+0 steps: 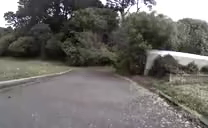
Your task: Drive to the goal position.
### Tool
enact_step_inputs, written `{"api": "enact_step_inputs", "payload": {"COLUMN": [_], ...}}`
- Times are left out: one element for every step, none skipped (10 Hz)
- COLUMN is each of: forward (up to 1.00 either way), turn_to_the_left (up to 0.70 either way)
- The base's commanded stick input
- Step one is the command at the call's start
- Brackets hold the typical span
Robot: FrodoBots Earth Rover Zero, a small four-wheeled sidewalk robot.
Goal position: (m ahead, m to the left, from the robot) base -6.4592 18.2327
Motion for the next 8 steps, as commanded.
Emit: {"api": "enact_step_inputs", "payload": {"forward": [0.50, 0.50, 0.50, 0.50, 0.50, 0.50, 0.50, 0.50], "turn_to_the_left": [0.00, 0.00, 0.00, 0.00, 0.00, 0.00, 0.00, 0.00]}}
